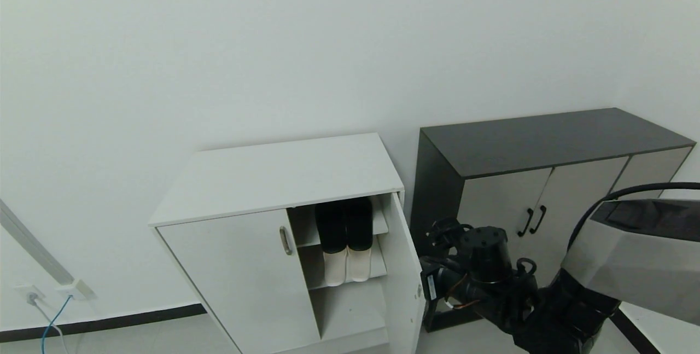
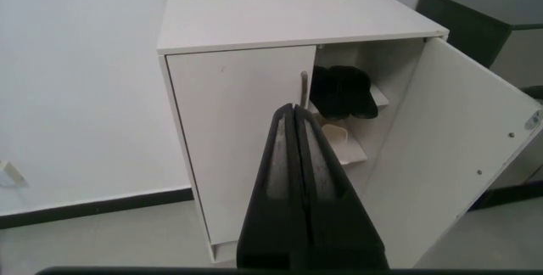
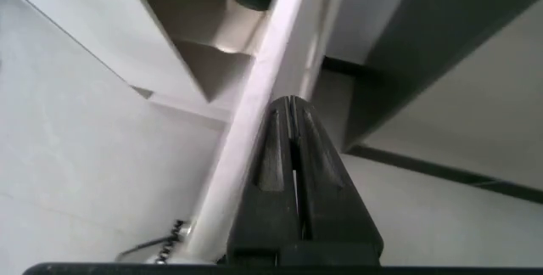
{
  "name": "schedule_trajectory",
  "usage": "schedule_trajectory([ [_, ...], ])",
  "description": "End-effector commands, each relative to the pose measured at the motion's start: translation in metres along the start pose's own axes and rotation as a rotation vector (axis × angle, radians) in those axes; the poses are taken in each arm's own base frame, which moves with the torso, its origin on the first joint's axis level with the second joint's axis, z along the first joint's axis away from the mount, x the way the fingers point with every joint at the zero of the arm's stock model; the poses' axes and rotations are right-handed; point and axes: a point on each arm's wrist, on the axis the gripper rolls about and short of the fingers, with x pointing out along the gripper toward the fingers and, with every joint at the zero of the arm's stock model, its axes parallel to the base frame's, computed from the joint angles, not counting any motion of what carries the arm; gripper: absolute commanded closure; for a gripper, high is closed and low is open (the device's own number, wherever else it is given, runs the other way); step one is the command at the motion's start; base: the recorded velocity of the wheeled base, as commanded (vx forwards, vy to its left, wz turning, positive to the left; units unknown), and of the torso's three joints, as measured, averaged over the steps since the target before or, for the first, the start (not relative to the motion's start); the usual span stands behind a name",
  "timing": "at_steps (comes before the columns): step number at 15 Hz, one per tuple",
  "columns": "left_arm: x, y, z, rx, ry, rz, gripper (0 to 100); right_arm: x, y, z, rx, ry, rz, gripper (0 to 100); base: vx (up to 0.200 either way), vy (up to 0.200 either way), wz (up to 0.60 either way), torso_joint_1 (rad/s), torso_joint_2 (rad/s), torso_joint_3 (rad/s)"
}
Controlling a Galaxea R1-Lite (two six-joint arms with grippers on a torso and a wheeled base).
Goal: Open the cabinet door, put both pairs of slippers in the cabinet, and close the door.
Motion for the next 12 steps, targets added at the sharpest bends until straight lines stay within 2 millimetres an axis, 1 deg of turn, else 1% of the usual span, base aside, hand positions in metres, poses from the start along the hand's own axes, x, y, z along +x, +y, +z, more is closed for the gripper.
schedule_trajectory([
  [1, 0.000, 0.000, 0.000, 0.000, 0.002, 0.001, 100, -0.004, 0.016, -0.002, 0.001, -0.003, 0.057, 100, 0.000, 0.000, 0.00, 0.000, 0.00, 0.000],
  [4, 0.000, 0.000, 0.000, 0.000, 0.002, 0.001, 100, -0.013, 0.017, 0.004, 0.014, -0.031, 0.091, 100, 0.000, 0.000, 0.00, 0.000, 0.00, 0.000],
  [10, 0.000, 0.000, 0.000, 0.000, 0.002, 0.001, 100, -0.018, 0.015, 0.002, -0.009, -0.035, 0.090, 100, 0.000, 0.000, 0.00, 0.000, 0.00, 0.000],
  [12, 0.000, 0.000, 0.000, 0.000, 0.002, 0.001, 100, -0.019, 0.016, 0.002, -0.011, -0.033, 0.091, 100, 0.000, 0.000, 0.60, 0.000, 0.00, 0.002],
])
